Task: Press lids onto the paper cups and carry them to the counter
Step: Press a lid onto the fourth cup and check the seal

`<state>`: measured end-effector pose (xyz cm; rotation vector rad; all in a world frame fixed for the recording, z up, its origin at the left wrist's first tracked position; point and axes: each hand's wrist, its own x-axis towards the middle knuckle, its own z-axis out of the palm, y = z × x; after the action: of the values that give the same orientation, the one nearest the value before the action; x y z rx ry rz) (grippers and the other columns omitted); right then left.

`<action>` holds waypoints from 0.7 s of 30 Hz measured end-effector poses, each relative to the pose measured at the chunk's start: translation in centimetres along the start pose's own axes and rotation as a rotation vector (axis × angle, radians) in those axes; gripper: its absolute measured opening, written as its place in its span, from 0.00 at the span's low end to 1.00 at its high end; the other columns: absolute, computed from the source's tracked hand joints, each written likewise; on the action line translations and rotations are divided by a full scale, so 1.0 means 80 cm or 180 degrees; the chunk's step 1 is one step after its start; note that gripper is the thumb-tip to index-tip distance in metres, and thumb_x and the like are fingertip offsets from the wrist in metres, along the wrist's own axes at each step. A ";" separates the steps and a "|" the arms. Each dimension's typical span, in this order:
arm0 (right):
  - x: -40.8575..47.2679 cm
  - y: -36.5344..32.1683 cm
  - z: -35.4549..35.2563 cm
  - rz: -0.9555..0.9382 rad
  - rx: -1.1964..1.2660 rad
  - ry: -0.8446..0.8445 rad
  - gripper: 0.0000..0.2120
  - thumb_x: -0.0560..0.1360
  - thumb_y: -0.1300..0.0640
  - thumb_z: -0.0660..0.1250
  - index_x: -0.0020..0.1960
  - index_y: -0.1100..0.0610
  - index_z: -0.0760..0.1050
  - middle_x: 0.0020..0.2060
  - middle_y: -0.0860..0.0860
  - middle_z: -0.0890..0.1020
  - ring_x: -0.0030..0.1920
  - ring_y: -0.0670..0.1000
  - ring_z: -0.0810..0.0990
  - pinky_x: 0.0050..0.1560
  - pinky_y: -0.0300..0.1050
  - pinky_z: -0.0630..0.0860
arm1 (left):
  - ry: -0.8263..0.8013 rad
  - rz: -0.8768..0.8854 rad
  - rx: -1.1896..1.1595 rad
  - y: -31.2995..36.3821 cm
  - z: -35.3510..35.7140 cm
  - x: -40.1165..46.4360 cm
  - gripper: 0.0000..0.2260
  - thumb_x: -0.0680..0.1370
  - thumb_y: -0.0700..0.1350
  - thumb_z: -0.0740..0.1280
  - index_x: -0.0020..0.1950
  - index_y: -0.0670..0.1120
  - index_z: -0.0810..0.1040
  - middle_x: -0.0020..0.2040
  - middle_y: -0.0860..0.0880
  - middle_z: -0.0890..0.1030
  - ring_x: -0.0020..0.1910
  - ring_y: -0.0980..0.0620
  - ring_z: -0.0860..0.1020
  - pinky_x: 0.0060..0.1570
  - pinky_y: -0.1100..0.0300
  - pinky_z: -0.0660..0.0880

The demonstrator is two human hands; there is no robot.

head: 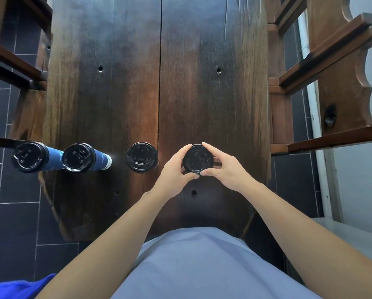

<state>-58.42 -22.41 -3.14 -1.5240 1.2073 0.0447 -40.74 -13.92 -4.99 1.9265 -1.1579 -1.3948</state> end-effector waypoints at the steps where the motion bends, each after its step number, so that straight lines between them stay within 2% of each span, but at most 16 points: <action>1: 0.001 0.000 0.000 -0.0003 0.0000 0.0004 0.38 0.75 0.60 0.75 0.79 0.42 0.62 0.73 0.43 0.73 0.72 0.49 0.72 0.72 0.50 0.70 | -0.0009 -0.0006 -0.0003 0.000 0.000 0.001 0.36 0.76 0.41 0.77 0.79 0.54 0.64 0.76 0.54 0.73 0.75 0.50 0.72 0.75 0.47 0.71; 6: 0.004 -0.001 0.000 0.0016 -0.0028 -0.0001 0.38 0.75 0.59 0.75 0.79 0.42 0.61 0.73 0.44 0.72 0.73 0.50 0.71 0.72 0.51 0.70 | -0.0057 -0.0020 0.0007 0.002 -0.003 0.003 0.37 0.76 0.41 0.77 0.80 0.55 0.63 0.76 0.54 0.72 0.75 0.50 0.72 0.75 0.48 0.71; 11: 0.004 0.001 -0.002 0.0039 -0.0029 0.0020 0.38 0.76 0.58 0.75 0.79 0.41 0.61 0.73 0.43 0.72 0.73 0.49 0.71 0.72 0.50 0.69 | -0.0125 -0.0045 0.0085 0.008 -0.007 0.005 0.38 0.77 0.40 0.76 0.83 0.53 0.61 0.78 0.52 0.70 0.77 0.50 0.70 0.75 0.53 0.69; 16: 0.004 0.001 0.000 0.0039 -0.0041 0.0019 0.39 0.75 0.58 0.75 0.79 0.41 0.61 0.73 0.43 0.72 0.73 0.48 0.71 0.71 0.49 0.69 | -0.0147 -0.0066 0.0099 0.009 -0.009 0.004 0.39 0.77 0.40 0.76 0.82 0.53 0.61 0.78 0.51 0.70 0.76 0.49 0.70 0.76 0.49 0.70; 21: 0.004 0.003 0.000 0.0043 -0.0047 0.0031 0.39 0.75 0.58 0.76 0.79 0.41 0.61 0.73 0.43 0.72 0.72 0.48 0.72 0.72 0.52 0.71 | -0.0145 -0.0074 0.0155 0.010 -0.008 0.003 0.39 0.77 0.40 0.76 0.83 0.53 0.60 0.79 0.51 0.69 0.77 0.49 0.70 0.76 0.50 0.69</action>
<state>-58.42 -22.55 -3.53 -1.5306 1.2274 0.0552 -40.40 -14.55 -4.28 1.9568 -1.2048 -1.4421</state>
